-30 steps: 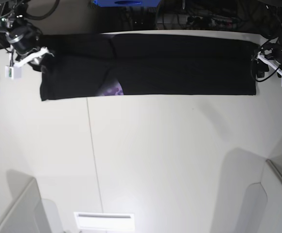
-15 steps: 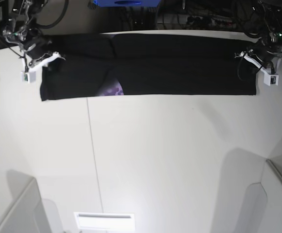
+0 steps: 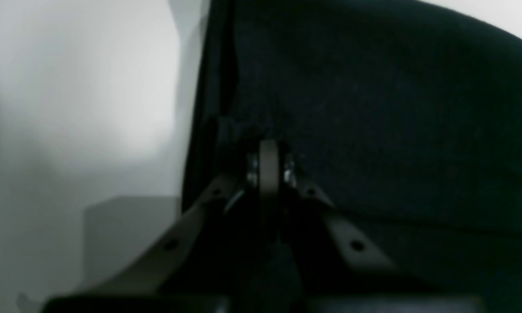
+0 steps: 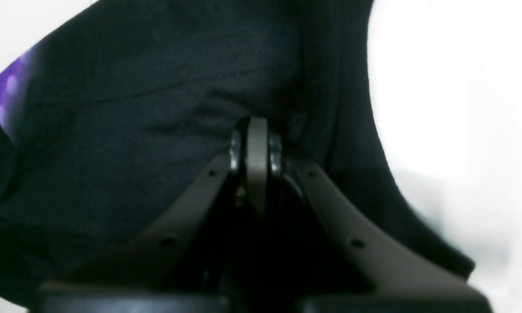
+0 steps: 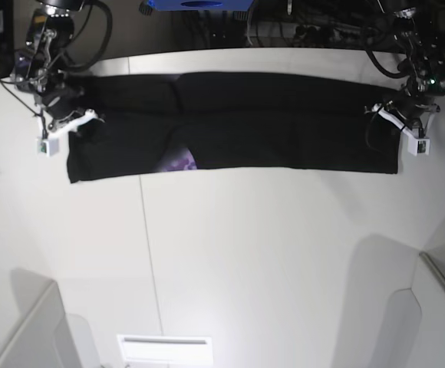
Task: Fold the T-shirt properly
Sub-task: 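Pull the folded strip away from the collar edge with both grippers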
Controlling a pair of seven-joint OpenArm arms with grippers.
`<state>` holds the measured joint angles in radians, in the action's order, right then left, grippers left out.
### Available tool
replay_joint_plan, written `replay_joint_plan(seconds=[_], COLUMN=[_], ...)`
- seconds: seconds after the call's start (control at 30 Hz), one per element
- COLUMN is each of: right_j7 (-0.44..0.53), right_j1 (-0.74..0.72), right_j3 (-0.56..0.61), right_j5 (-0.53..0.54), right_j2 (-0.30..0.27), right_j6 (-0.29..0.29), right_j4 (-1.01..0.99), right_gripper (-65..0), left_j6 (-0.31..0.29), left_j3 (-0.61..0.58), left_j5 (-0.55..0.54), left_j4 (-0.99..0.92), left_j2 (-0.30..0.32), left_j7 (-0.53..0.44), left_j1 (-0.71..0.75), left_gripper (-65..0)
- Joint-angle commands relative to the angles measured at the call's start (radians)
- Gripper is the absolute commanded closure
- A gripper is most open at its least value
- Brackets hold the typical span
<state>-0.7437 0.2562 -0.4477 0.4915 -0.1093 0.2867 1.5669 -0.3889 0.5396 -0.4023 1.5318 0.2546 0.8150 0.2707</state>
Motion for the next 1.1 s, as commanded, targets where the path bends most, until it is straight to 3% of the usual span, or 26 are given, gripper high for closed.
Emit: replay_joint_plan(seconds=[0.0, 0.53, 0.67, 0.87, 1.07], right_j7=[-0.023, -0.024, -0.024, -0.026, -0.027], right_j1=[-0.016, -0.251, -0.235, -0.177, -0.113], right_j3=[-0.001, -0.006, -0.003, 0.0, 0.045], right_j5=[-0.046, -0.196, -0.19, -0.19, -0.19], right_j2=[-0.002, 0.001, 0.003, 0.061, 0.079], right_j6=[-0.007, -0.008, -0.008, -0.008, -0.004], right_j4=[-0.009, -0.17, -0.093, 0.094, 0.274], right_gripper=[0.0, 0.0, 0.0, 0.0, 0.0], left_j6=[0.011, 0.011, 0.011, 0.006, 0.003], left_j3=[-0.005, -0.005, 0.006, 0.009, 0.119], left_j5=[0.047, 0.059, 0.05, 0.047, 0.033], left_j4=[-0.017, -0.138, -0.072, 0.042, 0.237], left_j2=[0.002, 0.01, 0.01, 0.007, -0.008], left_j7=[0.047, 0.1, 0.102, 0.108, 0.234], left_j1=[-0.008, -0.227, -0.219, -0.199, -0.186], left_gripper=[0.0, 0.0, 0.0, 0.0, 0.0])
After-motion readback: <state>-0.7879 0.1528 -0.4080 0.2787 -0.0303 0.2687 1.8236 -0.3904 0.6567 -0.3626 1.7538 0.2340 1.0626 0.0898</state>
